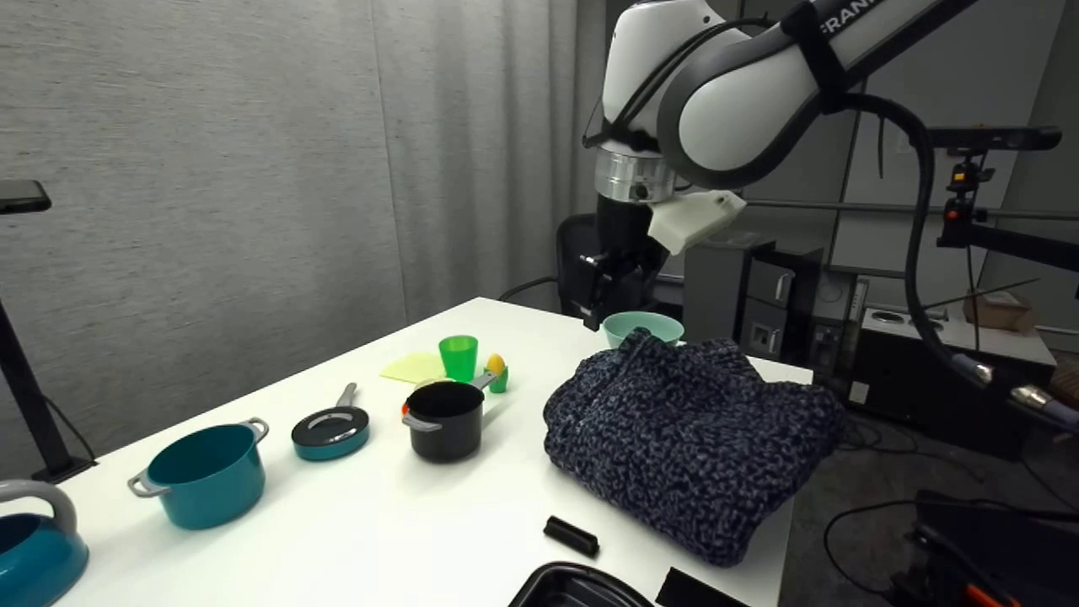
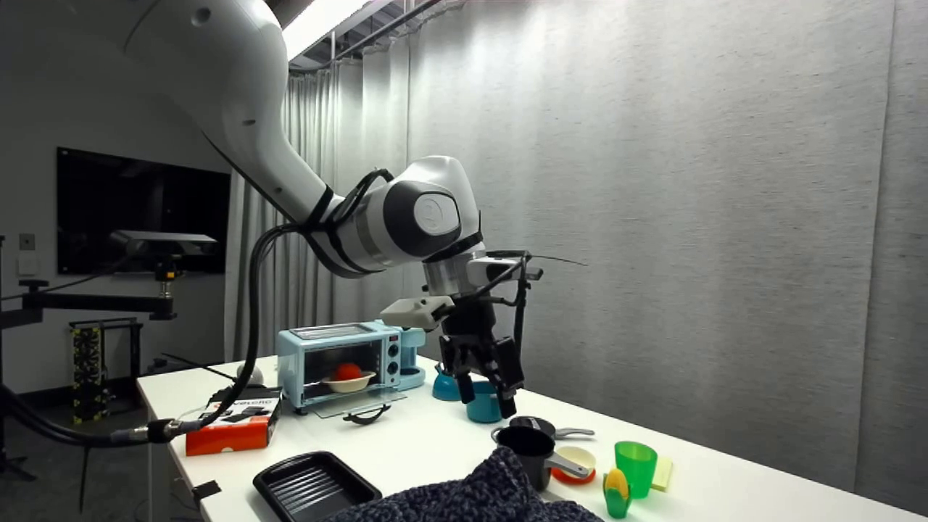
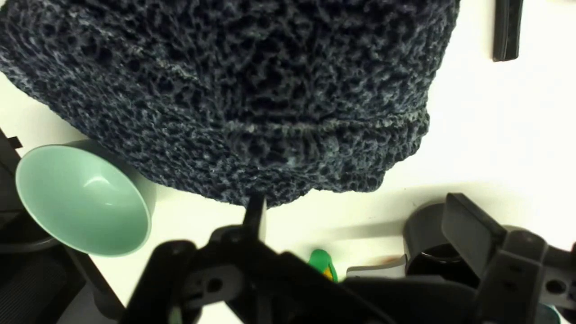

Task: Fold up the grey cloth on the table.

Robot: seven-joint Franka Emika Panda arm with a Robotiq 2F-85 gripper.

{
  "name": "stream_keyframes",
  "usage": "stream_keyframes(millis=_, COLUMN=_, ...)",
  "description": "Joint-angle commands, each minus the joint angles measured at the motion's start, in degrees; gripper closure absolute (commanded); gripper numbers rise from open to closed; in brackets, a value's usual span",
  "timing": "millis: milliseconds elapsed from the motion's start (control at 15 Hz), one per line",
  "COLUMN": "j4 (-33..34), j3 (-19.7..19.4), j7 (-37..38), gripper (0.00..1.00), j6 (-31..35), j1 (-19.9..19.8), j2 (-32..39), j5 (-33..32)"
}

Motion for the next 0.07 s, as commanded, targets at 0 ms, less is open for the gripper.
stream_keyframes(millis=0, j4=0.02, j3=-0.34, j7=-0.13, gripper=0.00, j6=-0.13, j1=-0.02, j2=0.14, j5=0.07)
